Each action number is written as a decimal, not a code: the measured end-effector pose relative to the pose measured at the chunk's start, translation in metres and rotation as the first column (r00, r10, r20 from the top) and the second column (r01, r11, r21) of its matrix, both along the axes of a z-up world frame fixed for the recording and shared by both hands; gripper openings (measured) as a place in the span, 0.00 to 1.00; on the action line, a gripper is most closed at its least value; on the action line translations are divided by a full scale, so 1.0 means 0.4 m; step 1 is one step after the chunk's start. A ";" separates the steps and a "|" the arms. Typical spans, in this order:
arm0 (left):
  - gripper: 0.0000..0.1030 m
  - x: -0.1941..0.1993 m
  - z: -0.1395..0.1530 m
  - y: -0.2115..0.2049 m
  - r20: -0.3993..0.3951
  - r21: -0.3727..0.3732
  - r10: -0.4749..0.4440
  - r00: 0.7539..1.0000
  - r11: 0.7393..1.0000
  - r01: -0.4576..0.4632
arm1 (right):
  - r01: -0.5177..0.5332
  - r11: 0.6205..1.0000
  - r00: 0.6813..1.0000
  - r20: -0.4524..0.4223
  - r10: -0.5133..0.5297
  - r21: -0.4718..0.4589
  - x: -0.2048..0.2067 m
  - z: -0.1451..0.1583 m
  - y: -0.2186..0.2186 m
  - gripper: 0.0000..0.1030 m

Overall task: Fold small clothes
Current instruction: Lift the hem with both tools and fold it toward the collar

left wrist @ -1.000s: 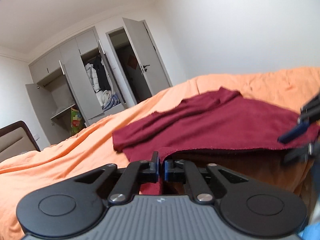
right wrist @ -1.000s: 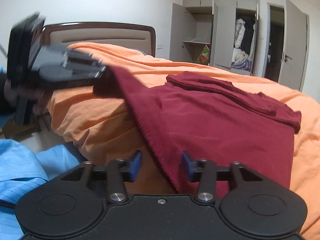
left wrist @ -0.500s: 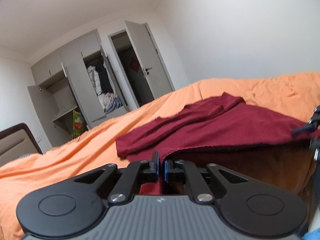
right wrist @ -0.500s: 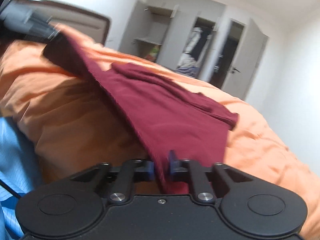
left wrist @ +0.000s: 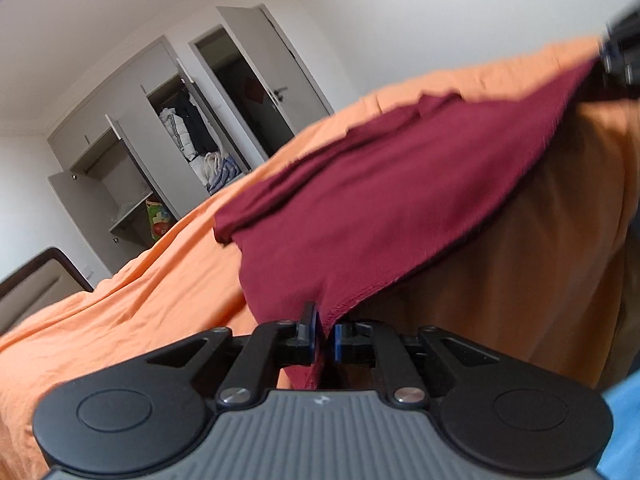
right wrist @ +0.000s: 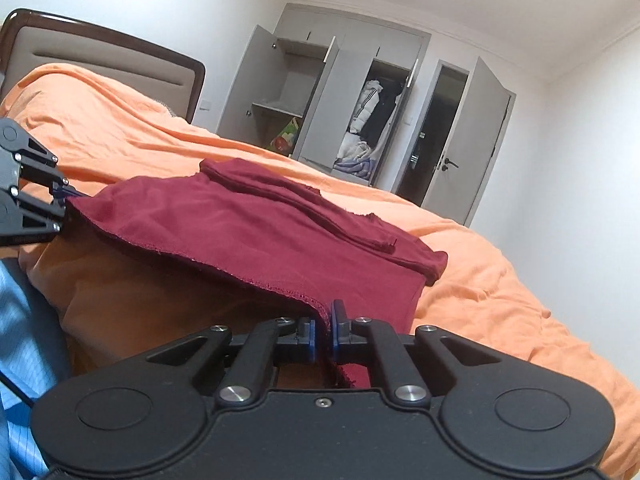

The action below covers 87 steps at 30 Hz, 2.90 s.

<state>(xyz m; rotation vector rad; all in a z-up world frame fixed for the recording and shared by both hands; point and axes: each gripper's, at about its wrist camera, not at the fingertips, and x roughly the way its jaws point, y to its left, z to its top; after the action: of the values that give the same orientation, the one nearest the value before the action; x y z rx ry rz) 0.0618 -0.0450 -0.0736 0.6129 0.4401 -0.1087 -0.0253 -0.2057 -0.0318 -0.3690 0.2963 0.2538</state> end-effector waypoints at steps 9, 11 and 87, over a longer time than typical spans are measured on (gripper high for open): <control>0.22 -0.010 -0.053 -0.007 0.036 0.158 -0.007 0.999 0.987 0.001 | 0.032 0.998 0.996 -0.085 -0.036 -0.047 0.008 -0.061 0.002 0.19; 0.16 -0.011 -0.055 -0.002 0.045 0.162 -0.001 0.999 0.987 -0.006 | 0.037 0.997 0.995 -0.088 -0.042 -0.064 0.005 -0.075 0.002 0.19; 0.71 -0.133 -0.049 -0.022 0.070 0.039 -0.102 0.992 0.994 0.099 | -0.168 0.976 0.982 -0.058 0.177 0.142 0.055 0.069 0.028 0.06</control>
<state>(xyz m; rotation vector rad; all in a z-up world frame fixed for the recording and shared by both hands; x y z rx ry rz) 0.0087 -0.0537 -0.0931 0.6721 0.3419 -0.1744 -0.0034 -0.1945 -0.0042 -0.2508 0.3143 0.4565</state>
